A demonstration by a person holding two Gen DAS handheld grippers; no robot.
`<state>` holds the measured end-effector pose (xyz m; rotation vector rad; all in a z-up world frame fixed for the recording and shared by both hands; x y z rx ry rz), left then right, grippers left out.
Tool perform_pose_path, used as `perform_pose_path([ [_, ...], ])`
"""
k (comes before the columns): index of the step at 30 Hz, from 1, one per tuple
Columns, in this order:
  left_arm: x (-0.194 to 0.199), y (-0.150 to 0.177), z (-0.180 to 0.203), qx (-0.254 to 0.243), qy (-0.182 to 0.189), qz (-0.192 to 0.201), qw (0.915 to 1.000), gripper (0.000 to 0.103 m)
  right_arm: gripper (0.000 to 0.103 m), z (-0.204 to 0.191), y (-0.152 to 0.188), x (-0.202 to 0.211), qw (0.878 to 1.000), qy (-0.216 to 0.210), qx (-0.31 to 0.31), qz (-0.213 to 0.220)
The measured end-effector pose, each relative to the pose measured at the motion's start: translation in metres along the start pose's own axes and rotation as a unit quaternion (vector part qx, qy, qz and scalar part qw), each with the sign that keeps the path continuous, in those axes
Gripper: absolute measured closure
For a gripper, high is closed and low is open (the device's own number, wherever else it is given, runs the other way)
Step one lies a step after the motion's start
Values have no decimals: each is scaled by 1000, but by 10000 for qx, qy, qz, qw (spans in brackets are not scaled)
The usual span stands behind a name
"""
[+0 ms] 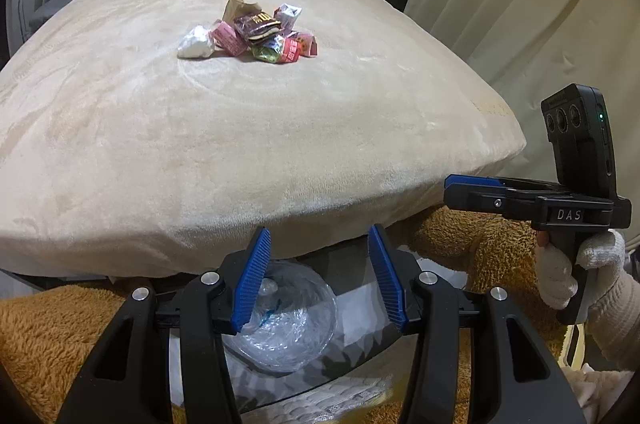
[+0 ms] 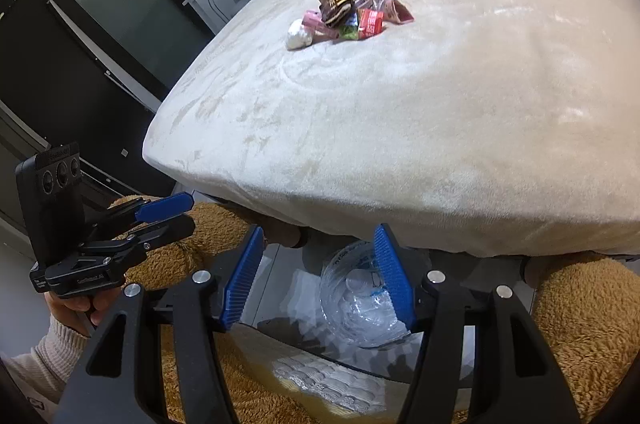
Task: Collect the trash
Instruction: 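Move both tools back over the trash pile on the bed, then grasp the white tissue bag with the left tool while the right tool grasps the pink carton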
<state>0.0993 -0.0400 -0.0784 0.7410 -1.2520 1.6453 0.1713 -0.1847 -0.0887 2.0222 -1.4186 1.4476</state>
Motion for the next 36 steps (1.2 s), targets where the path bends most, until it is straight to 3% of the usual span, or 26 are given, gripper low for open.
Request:
perform_pose_path([
  [9,15,-33,-16,-26,-247,209,9995,53,45,8,-38,25,9992,171,100,345],
  [16,13,-78,-47,-3,-481,253,9985,52,45,27,-93,28,9983,276,64,517],
  [18,10,-94,-56,-69,-553,274,9981,41,45,35,-114,27,9979,307,58,572],
  [21,-3,-121,-74,-112,-663,181,9976,39,45,50,-150,21,9975,369,10,604],
  [28,-47,-185,-119,-242,-862,-142,9959,39,37,88,-228,-13,9986,354,-157,351],
  [36,-101,-230,-160,-349,-1108,-556,9917,39,37,120,-275,-75,9984,-3,-447,-343],
])
Point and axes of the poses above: each gripper's, at about its wrist camera, not at the fingertips, and x roughly against the way its jaws point, z to its right, y to its underside, the point moved 8 cm from there along -x, roughly the way its jaws point, and after that the axes turned 13 degrees about -z, right-handed, at the moved point
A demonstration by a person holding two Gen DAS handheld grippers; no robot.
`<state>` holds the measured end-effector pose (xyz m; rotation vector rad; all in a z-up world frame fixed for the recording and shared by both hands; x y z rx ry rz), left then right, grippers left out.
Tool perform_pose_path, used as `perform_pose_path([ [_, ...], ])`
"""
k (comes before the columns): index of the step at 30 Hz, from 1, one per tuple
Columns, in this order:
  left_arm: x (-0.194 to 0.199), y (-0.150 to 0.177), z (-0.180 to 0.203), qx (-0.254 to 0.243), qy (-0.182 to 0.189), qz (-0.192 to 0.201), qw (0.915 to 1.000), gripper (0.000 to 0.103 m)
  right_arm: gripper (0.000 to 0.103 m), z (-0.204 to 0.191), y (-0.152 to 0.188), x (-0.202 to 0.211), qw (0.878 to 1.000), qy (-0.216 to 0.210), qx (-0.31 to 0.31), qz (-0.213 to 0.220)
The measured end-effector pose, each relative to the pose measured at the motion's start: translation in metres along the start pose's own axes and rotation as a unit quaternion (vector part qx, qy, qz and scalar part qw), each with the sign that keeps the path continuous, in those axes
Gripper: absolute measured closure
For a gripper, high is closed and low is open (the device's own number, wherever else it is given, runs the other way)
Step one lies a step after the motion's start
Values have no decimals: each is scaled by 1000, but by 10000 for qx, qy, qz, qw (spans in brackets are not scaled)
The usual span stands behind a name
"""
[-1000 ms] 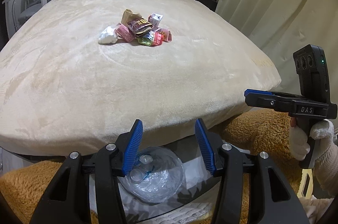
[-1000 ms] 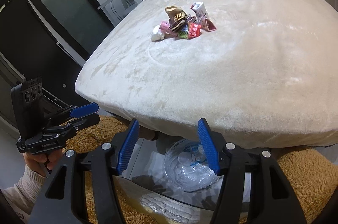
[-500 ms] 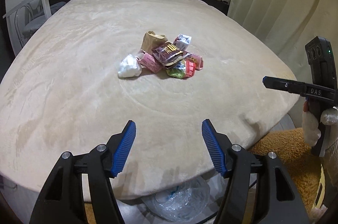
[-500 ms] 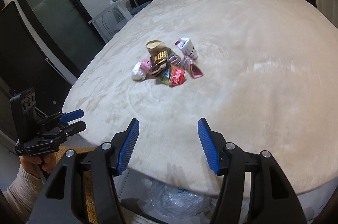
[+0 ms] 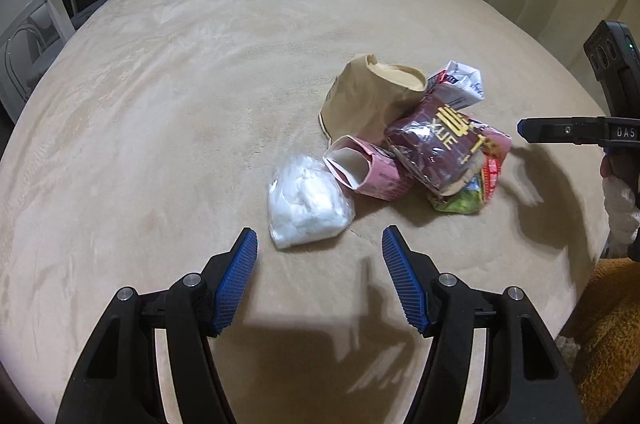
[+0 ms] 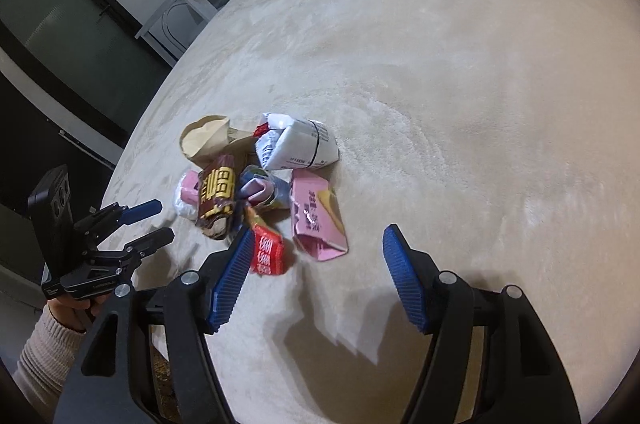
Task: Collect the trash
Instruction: 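Grasp the white tissue bag with the left tool while the right tool grasps the pink carton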
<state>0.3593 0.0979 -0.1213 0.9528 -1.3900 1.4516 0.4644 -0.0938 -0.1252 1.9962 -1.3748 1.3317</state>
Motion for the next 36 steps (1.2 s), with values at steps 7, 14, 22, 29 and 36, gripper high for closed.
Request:
perform_pose_path([
  [7,-24,-16,-3,-216,51,-104,9997,39,43,4,-12,-31,9987,-226,-44,-450],
  [14,-39,-23,-6,-397,-60,-98,9991,48,68,2,-11,-41,9986,-27,215,-477],
  [22,-28,-16,-8,-354,-133,13,9993,56,70,0,-2,-30,9992,70,285,-271],
  [29,-3,-6,-11,-130,-85,237,9996,56,71,-3,14,-3,9998,34,177,28],
  [36,33,9,5,0,76,570,9983,56,71,-15,48,23,9995,-74,76,285],
])
Point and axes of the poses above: each gripper's, at about its wrist camera, not at the fingertips, and x roughly against the way its jaws point, z to its right, y to its underside, the point moved 8 cm from there along -x, roughly the way its jaws point, and after that the axes turned 13 degrees about -z, right-handed, at the moved point
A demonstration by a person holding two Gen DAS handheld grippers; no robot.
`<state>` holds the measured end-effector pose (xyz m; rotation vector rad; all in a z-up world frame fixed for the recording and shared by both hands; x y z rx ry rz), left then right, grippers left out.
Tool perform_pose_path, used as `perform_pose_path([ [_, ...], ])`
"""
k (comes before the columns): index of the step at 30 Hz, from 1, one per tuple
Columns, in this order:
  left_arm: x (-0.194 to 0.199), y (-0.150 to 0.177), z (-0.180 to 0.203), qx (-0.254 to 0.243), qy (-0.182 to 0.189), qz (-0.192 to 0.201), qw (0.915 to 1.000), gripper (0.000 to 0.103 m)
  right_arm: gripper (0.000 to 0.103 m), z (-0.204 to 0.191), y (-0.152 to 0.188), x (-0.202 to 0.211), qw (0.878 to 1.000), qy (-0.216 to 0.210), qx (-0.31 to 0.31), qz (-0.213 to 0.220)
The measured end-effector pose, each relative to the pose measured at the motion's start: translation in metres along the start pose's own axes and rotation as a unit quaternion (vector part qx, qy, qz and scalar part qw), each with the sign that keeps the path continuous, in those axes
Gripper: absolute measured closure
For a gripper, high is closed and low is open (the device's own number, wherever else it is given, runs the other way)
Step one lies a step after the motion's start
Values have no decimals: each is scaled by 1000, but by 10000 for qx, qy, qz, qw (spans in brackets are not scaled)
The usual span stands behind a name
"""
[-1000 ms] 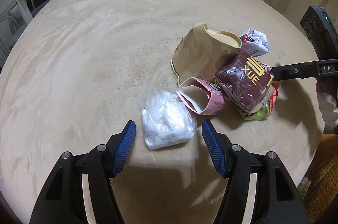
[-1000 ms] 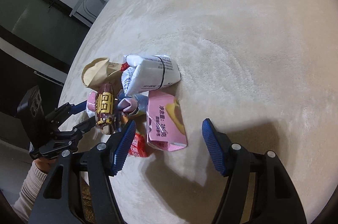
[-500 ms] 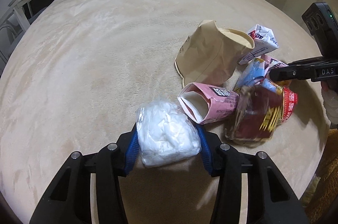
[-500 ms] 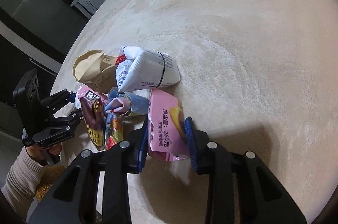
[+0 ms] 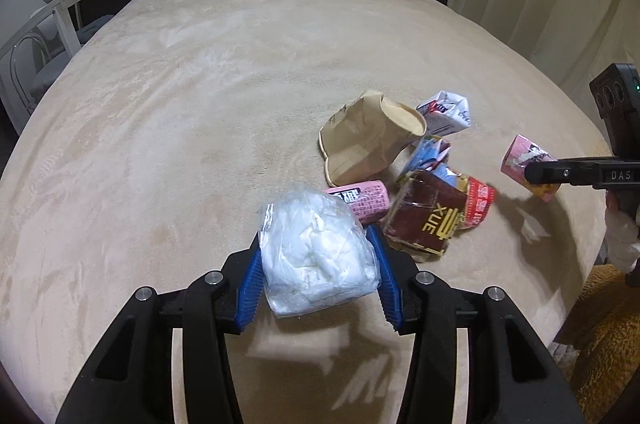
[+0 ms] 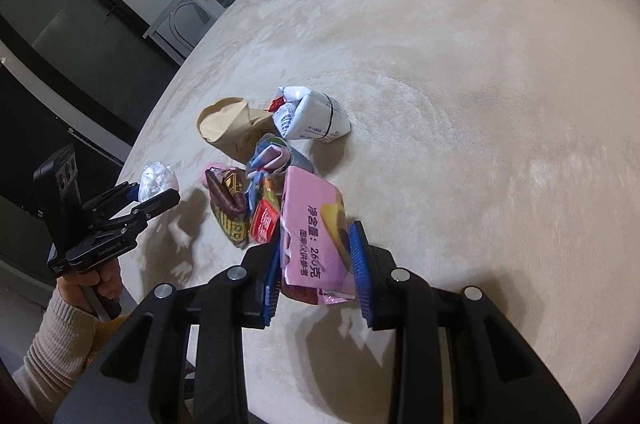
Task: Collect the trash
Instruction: 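Grasp the white tissue bag with the left tool while the right tool grasps the pink carton, then carry the tissue bag and pink carton down to the floor trash bag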
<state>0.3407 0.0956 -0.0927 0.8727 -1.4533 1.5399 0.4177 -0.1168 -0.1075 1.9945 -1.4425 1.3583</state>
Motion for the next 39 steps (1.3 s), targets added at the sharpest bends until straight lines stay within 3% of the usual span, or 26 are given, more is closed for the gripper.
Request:
perform_pose_path([
  [10,50,36,27,411,461,511,9968,56,71,-22,60,34,9990,-308,-141,300],
  [19,97,83,75,380,687,855,9932,56,71,-50,109,76,9970,-410,-145,635],
  [28,131,123,110,357,772,1071,9906,56,71,-79,157,108,9944,-452,-44,953],
  [39,166,165,150,339,803,1276,9880,56,71,-106,208,118,9930,-576,-109,1030],
])
Point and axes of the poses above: each gripper's, at about its wrist camera, not at the fingertips, and x roughly against the way its jaws point, z to its right, y to its underside, the point moved 8 cm from there along -x, roughly the way its jaws point, and after that the axes turned 13 degrees about -z, right-handed, at the moved point
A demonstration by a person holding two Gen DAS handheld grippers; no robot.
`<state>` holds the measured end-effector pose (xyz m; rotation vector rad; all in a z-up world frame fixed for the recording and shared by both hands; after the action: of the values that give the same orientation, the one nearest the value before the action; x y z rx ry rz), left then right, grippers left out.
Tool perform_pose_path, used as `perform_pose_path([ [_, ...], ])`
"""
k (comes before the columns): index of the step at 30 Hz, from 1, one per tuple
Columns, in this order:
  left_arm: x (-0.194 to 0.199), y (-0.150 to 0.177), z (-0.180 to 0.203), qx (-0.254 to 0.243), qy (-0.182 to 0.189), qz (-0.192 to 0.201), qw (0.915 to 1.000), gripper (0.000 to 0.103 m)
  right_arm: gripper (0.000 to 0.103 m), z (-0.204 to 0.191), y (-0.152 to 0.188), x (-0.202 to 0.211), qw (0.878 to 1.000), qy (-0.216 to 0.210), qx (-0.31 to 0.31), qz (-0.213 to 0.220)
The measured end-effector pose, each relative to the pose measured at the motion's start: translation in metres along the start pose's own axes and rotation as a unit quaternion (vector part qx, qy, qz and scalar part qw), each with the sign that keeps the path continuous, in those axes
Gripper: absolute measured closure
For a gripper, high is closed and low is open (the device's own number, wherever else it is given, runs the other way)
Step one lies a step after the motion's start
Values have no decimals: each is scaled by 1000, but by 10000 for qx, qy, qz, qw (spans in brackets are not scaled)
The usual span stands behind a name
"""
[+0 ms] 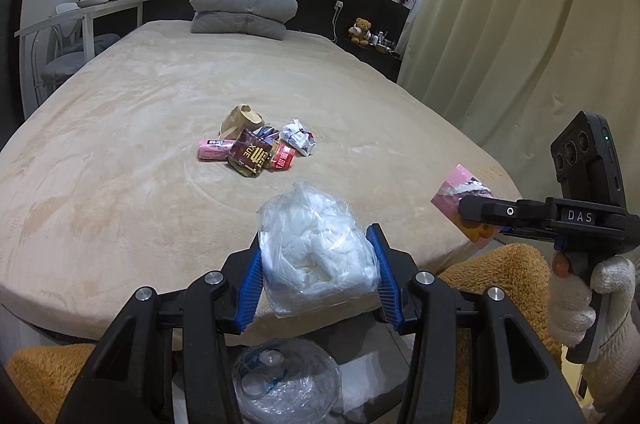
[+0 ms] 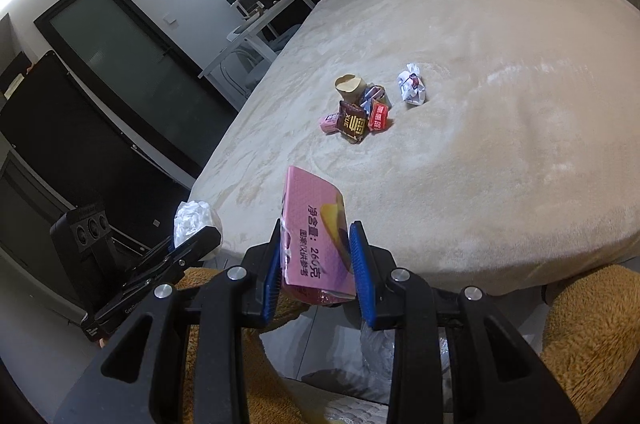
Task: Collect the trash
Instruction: 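Carry the tissue bag and pink carton down to the floor trash bag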
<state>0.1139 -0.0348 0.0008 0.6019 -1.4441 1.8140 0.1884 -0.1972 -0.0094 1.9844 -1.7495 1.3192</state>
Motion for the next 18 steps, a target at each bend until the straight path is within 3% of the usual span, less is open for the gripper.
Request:
perform_pose_path([
  [6,1,21,12,37,129,-105,9999,56,71,0,24,-1,10000,41,-34,-31],
  [18,-52,59,5,189,214,-730,9969,56,71,30,57,-49,9980,69,-226,-585],
])
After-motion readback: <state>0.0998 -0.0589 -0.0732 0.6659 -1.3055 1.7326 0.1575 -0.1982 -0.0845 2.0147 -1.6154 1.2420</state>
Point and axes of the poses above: each gripper's, at about its wrist camera, not at the fingertips, and x roughly against the way its jaws point, z to its right, y to its underside, the point moved 8 cm from there along -x, roughly the way its jaws point, and after that the axes turned 13 degrees about -z, right-handed, at the moved point
